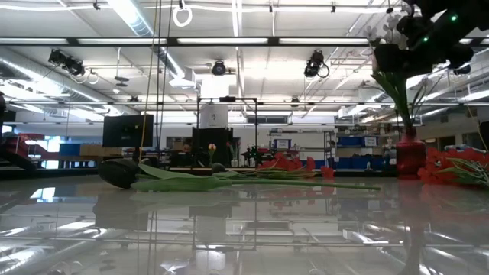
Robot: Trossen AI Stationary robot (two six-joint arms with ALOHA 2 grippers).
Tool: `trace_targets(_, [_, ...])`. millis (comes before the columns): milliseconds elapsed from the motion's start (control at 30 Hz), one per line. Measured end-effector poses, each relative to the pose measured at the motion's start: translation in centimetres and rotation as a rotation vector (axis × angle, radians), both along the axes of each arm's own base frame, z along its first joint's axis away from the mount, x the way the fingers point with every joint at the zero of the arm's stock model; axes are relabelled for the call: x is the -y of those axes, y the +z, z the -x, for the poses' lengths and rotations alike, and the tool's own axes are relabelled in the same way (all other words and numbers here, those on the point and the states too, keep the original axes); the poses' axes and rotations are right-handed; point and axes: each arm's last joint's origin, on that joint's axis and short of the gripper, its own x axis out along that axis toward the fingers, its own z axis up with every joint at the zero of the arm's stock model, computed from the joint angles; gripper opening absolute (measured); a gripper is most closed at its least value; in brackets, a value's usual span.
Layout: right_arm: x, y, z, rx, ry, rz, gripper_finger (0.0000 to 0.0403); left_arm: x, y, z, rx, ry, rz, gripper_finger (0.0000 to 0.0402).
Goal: Sort flowers into vase by color
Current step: Put the white flowers into the red vase
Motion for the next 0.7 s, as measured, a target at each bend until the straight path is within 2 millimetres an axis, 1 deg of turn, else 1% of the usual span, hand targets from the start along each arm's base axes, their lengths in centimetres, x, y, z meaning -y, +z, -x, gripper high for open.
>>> trace_targets(233, [-0.1, -0.5, 0.2, 0.013, -0.049, -0.021, 0.0012, 0.0, 0.0, 0.0, 0.000, 0.000, 0.000, 0.0229])
trace_targets(367, [-0.1, -1.7, 0.3, -0.012, -0.056, -0.053, 0.0013, 0.0, 0.0, 0.0, 0.000, 0.000, 0.000, 0.0229])
trace_targets(500, [-0.1, -2.9, 0.3, 0.014, -0.067, -0.077, 0.0016, 0.0, 0.0, 0.0, 0.000, 0.000, 0.000, 0.0229])
trace_targets(700, [0.0, -3.7, 0.1, 0.067, -0.069, -0.072, 0.0016, 0.0, 0.0, 0.0, 0.000, 0.000, 0.000, 0.0229])
